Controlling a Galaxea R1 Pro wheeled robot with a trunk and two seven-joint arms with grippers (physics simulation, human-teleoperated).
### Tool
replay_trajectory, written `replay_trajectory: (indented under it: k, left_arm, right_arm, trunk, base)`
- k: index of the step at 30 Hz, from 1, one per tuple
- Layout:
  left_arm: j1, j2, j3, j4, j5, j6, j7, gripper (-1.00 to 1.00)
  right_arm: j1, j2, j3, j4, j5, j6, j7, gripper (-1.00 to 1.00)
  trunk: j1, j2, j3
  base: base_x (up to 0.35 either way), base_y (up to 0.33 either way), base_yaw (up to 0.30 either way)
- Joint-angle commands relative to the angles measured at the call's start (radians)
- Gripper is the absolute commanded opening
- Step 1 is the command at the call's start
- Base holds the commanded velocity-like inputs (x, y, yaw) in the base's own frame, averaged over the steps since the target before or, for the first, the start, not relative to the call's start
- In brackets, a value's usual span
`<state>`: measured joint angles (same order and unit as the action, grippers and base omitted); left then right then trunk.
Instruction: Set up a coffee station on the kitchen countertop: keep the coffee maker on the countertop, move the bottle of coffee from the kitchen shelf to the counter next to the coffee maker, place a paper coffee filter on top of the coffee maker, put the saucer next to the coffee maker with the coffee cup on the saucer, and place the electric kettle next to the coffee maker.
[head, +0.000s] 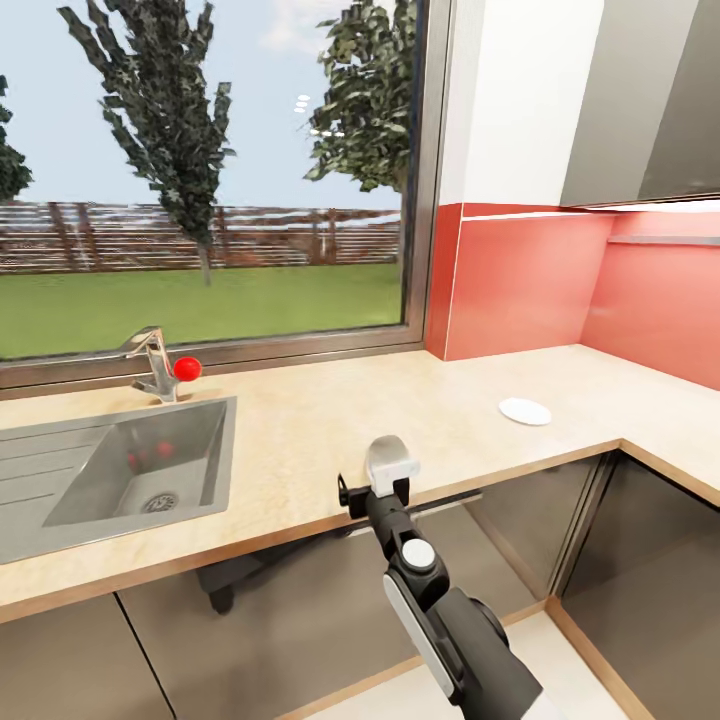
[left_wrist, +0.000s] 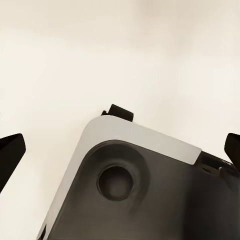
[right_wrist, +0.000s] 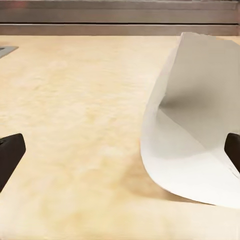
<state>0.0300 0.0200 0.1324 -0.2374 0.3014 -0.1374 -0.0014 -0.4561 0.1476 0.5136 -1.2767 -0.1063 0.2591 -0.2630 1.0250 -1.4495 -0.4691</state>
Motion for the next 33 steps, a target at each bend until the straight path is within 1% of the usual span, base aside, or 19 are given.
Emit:
replay_trajectory:
  k: [1,9,33]
  left_arm:
    - [0.001,0.000,0.000,-0.002,0.007,-0.001,0.000,1.00]
    - [0.001,0.000,0.000,-0.002,0.007,-0.001,0.000,1.00]
    - [0.001,0.000,0.000,-0.002,0.007,-0.001,0.000,1.00]
  right_arm:
    - [-0.001,0.000,0.002,0.010,-0.010,-0.006,-0.009,1.00]
    - [-0.002,0.001,0.002,0.052,-0.010,-0.026,-0.009,1.00]
    - [-0.004,0.001,0.002,0.057,-0.010,-0.027,-0.009,1.00]
  trunk:
    - [0.000,-0.001,-0.001]
    - [0.000,-0.001,-0.001]
    - [0.000,-0.001,-0.001]
  base:
    - [0.001,-0.001,0.000]
    - [0.000,0.000,0.000]
    - [0.067,0.000,0.000]
